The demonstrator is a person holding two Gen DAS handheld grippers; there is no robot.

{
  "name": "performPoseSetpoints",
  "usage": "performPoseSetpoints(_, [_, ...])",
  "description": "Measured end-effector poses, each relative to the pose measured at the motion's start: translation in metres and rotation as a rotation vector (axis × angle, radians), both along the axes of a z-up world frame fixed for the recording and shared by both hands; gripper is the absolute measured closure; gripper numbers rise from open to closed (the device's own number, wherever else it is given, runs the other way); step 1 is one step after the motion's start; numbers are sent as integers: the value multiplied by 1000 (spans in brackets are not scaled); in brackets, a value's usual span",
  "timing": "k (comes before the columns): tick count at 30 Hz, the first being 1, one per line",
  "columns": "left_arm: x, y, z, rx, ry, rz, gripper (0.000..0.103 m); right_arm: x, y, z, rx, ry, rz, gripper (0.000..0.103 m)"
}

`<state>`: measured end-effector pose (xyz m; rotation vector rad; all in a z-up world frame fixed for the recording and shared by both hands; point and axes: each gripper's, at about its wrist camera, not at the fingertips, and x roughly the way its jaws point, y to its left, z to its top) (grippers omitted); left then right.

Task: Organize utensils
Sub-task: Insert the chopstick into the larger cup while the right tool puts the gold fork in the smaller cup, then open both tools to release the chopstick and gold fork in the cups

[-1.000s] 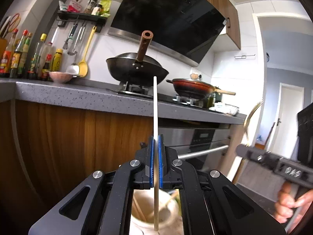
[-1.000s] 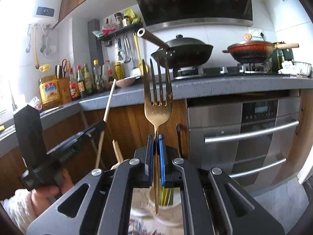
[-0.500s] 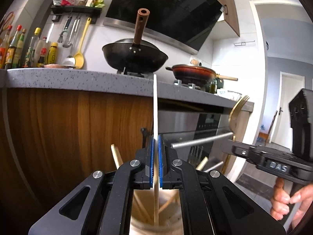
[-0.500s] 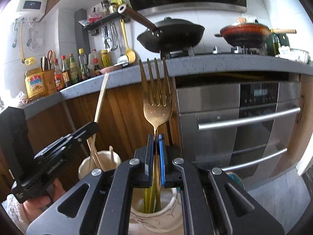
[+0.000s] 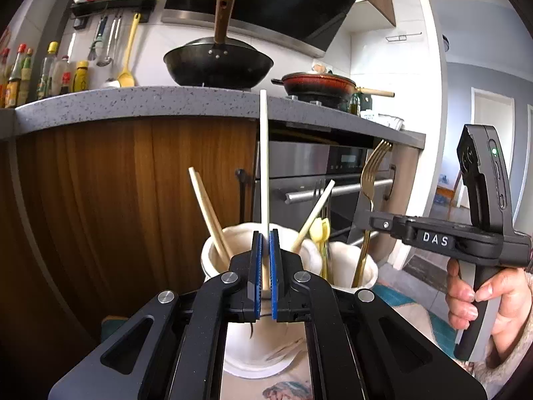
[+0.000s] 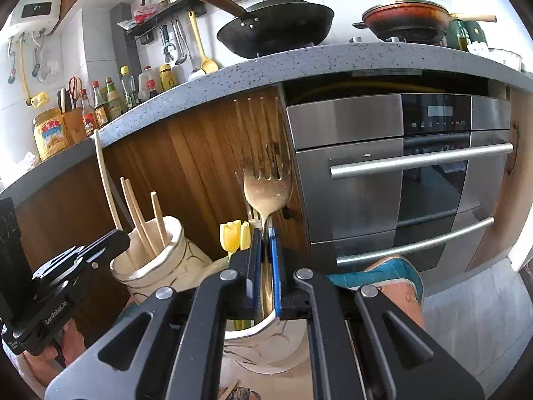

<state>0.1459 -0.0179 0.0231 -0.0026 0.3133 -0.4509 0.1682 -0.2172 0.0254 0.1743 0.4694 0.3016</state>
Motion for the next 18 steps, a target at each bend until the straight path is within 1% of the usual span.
performPoseSetpoints(6, [9, -2, -3, 18, 32, 8, 98, 12, 0, 1, 0, 26, -16, 97])
performPoseSetpoints(8, [12, -2, -2, 15, 43, 7, 90, 17, 0, 0, -4, 36, -23, 97])
performPoseSetpoints(9, [13, -2, -2, 15, 47, 8, 83, 19, 0, 0, -6, 38, -24, 97])
performPoseSetpoints(12, [12, -2, -1, 18, 38, 15, 81, 23, 1, -1, -11, 43, -24, 97])
performPoseSetpoints(15, [9, 1, 0, 14, 30, 24, 77, 23, 2, -2, -18, 41, -26, 97])
performPoseSetpoints(18, [9, 3, 2, 14, 29, 35, 75, 23, 3, -2, -22, 44, -29, 97])
